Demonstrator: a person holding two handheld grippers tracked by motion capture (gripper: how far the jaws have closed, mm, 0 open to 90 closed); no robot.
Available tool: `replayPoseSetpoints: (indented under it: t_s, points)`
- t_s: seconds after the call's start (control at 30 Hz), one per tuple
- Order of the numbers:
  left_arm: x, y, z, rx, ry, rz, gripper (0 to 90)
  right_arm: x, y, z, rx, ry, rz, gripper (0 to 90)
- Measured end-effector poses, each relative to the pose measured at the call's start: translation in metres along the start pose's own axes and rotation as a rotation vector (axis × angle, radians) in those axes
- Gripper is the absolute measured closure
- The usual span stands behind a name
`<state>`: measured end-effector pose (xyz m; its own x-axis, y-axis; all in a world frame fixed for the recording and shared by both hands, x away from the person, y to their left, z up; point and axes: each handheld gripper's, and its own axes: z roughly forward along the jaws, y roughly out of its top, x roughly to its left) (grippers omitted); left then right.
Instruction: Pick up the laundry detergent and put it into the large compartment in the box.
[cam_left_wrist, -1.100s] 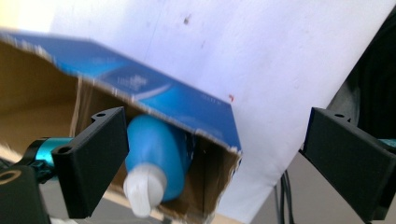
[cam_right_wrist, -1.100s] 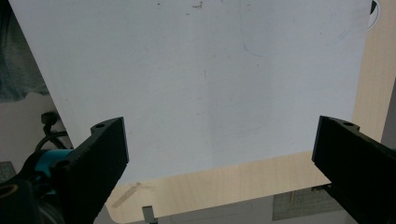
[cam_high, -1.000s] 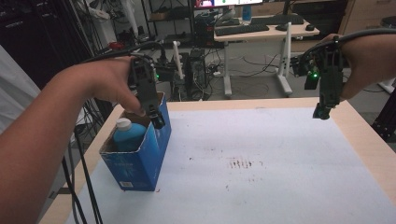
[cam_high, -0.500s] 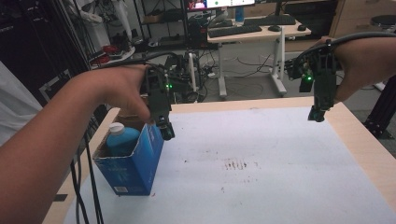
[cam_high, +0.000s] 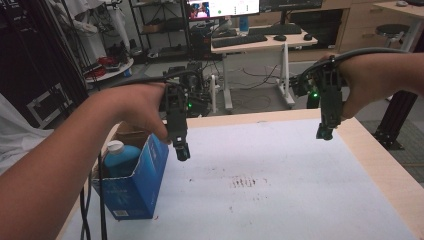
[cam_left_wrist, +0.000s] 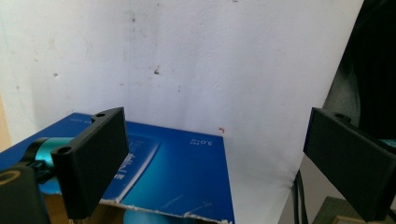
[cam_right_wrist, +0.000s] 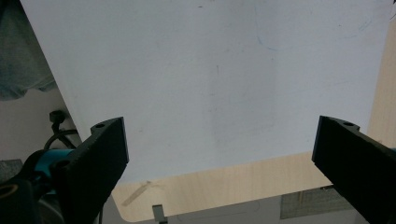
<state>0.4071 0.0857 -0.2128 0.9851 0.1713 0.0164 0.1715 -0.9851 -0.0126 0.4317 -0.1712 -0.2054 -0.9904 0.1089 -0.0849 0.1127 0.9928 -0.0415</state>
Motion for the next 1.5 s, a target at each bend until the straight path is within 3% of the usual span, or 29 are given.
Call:
replayPoseSetpoints:
  t_s: [0.4, 1.5]
  points:
    - [-0.004, 0.018, 0.006, -0.018, -0.008, 0.046, 6.6, 0.008, -0.002, 0.000, -0.001, 0.001, -0.003, 2.7]
    - [-0.003, 0.008, 0.012, -0.021, -0.016, 0.037, 6.6, 0.002, 0.007, 0.001, 0.003, 0.008, -0.017, 2.7]
